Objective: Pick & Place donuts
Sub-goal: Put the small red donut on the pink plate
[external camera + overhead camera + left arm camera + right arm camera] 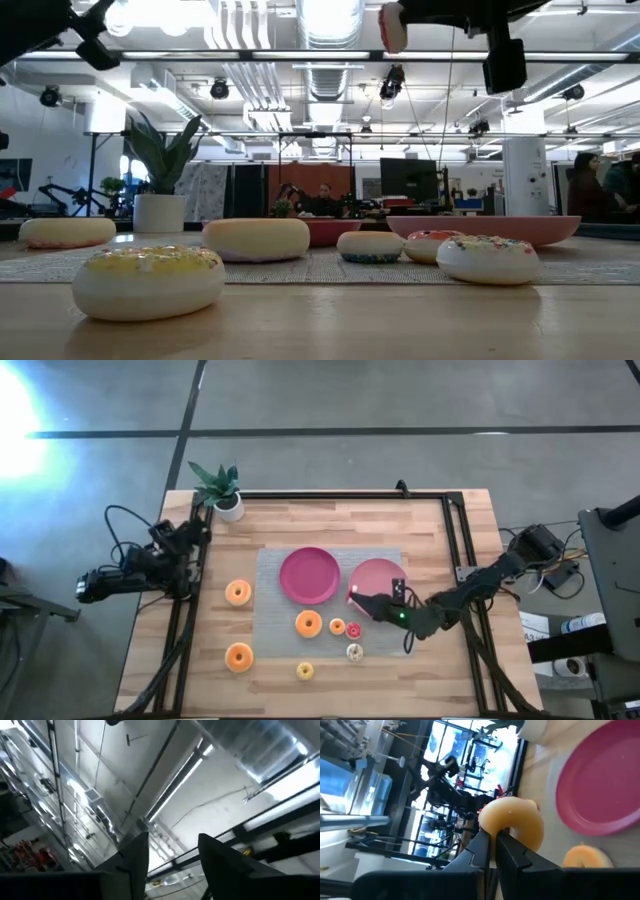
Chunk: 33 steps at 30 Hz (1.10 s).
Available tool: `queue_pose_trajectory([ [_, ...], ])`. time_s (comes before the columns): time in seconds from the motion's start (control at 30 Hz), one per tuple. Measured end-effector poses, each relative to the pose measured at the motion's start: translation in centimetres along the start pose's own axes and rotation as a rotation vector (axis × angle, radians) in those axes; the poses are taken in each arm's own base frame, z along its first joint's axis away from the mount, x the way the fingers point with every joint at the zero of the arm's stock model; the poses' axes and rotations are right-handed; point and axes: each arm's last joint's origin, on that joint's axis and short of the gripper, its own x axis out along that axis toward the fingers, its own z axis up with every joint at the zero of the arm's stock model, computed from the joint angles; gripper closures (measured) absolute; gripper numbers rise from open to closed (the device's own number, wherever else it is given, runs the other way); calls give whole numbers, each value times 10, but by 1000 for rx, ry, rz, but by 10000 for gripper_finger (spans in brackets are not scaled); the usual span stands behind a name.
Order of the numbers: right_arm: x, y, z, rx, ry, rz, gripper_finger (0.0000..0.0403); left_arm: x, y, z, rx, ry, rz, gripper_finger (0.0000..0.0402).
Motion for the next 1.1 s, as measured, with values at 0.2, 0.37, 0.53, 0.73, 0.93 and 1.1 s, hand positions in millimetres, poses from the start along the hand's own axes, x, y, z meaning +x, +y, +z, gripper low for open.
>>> queue_pose_trajectory([
  [0.2,11,11,11,-29,-29,81,390,0,-1,1,-117,-16,-9,257],
  [0.37,27,23,23,-62,17,160,390,1,11,-10,-197,61,127,257],
  [0.53,47,35,39,-92,89,234,390,6,24,-31,-301,336,199,257],
  [0.73,67,53,59,-120,137,342,390,10,29,-45,-272,522,135,257],
  [0.93,81,68,66,-151,186,412,390,27,29,-53,-279,559,130,257],
  [1.1,86,81,66,-182,184,458,390,56,22,-61,-234,631,86,257],
])
